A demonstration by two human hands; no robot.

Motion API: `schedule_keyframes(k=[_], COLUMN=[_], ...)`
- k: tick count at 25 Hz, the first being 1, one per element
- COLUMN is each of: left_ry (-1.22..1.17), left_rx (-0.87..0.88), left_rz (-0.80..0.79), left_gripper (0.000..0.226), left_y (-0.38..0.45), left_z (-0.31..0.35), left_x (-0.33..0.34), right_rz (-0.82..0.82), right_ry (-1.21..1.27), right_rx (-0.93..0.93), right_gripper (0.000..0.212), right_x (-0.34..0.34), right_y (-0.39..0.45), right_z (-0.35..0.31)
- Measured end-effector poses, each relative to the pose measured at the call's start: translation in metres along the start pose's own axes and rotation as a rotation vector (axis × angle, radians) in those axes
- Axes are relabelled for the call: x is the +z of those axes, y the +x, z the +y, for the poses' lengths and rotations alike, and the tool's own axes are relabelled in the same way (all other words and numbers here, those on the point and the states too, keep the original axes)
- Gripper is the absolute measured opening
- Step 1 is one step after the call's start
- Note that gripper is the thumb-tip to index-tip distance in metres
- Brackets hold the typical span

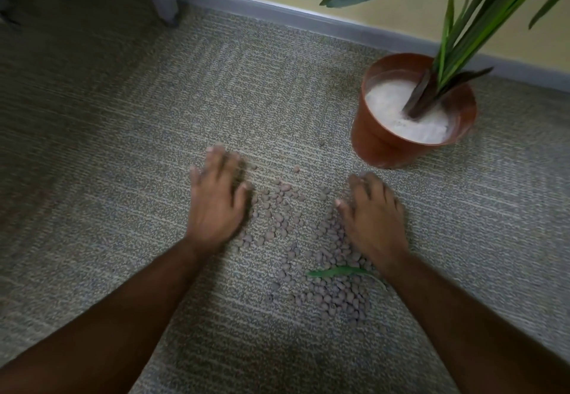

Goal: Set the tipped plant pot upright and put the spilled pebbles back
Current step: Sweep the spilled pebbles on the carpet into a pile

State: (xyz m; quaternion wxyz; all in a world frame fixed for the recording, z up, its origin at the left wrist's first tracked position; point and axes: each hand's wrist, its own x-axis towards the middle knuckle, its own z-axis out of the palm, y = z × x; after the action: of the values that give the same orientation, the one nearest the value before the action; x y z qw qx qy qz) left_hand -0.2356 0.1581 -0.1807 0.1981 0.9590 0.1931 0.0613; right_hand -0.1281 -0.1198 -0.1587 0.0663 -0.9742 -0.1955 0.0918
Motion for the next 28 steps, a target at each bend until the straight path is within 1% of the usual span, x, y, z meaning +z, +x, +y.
schedule_keyframes(k=[1, 2, 3, 4, 5, 7, 8, 10, 12, 14, 15, 16, 17, 19, 20, 22, 24, 26, 28], left_ry=[0.018, 0.050, 0.091, 0.126, 0.139, 0.121, 0.104, 0.065, 0.026, -0.022, -0.035, -0.040, -0.040, -0.016, 0.015, 0.108, 0.166, 0.170, 0.159], left_rx=[-0.147, -0.251, -0.284, -0.249, -0.171, 0.003, 0.059, 0.113, 0.201, 0.324, 0.356, 0.349, 0.306, 0.204, 0.189, 0.238, 0.295, 0.312, 0.312], left_rz=[0.000, -0.037, -0.090, -0.137, -0.174, -0.231, -0.252, -0.293, -0.338, -0.355, -0.337, -0.309, -0.290, -0.312, -0.343, -0.398, -0.412, -0.398, -0.393], left_gripper=[0.066, 0.071, 0.076, 0.079, 0.079, 0.077, 0.076, 0.075, 0.075, 0.074, 0.073, 0.072, 0.073, 0.077, 0.079, 0.082, 0.083, 0.082, 0.081], left_y=[0.007, 0.011, 0.010, 0.008, 0.004, -0.003, -0.006, -0.009, -0.014, -0.013, -0.008, 0.002, 0.015, 0.045, 0.056, 0.064, 0.061, 0.057, 0.057], left_z=[-0.013, -0.023, -0.029, -0.029, -0.024, -0.002, 0.009, 0.028, 0.038, 0.043, 0.043, 0.043, 0.044, 0.044, 0.044, 0.042, 0.040, 0.039, 0.038], left_x=[-0.003, -0.005, -0.004, 0.001, 0.006, 0.016, 0.019, 0.026, 0.028, 0.026, 0.025, 0.024, 0.024, 0.025, 0.026, 0.032, 0.037, 0.039, 0.039], right_rz=[-0.042, -0.087, -0.118, -0.124, -0.096, 0.004, 0.039, 0.067, 0.072, 0.100, 0.118, 0.118, 0.098, 0.017, -0.016, -0.059, -0.111, -0.151, -0.130], right_ry=[0.029, 0.055, 0.068, 0.077, 0.098, 0.161, 0.173, 0.157, 0.115, 0.108, 0.128, 0.156, 0.184, 0.217, 0.228, 0.252, 0.232, 0.120, 0.102], right_rx=[0.030, 0.048, 0.052, 0.046, 0.032, -0.027, -0.074, -0.190, -0.286, -0.293, -0.271, -0.245, -0.219, -0.174, -0.158, -0.137, -0.126, -0.153, -0.193], right_gripper=[0.063, 0.064, 0.064, 0.063, 0.061, 0.053, 0.048, 0.038, 0.033, 0.032, 0.032, 0.033, 0.037, 0.050, 0.056, 0.064, 0.067, 0.065, 0.059], right_x=[0.000, 0.000, 0.002, 0.004, 0.007, 0.010, 0.012, 0.016, 0.019, 0.019, 0.018, 0.016, 0.014, 0.010, 0.008, 0.004, 0.001, 0.003, 0.006], right_y=[0.010, 0.018, 0.023, 0.026, 0.027, 0.022, 0.018, 0.004, -0.007, -0.008, -0.005, 0.001, 0.009, 0.029, 0.040, 0.063, 0.086, 0.101, 0.102], right_z=[0.003, 0.004, 0.004, 0.004, 0.002, -0.004, -0.008, -0.015, -0.022, -0.024, -0.026, -0.027, -0.029, -0.035, -0.041, -0.052, -0.058, -0.060, -0.061])
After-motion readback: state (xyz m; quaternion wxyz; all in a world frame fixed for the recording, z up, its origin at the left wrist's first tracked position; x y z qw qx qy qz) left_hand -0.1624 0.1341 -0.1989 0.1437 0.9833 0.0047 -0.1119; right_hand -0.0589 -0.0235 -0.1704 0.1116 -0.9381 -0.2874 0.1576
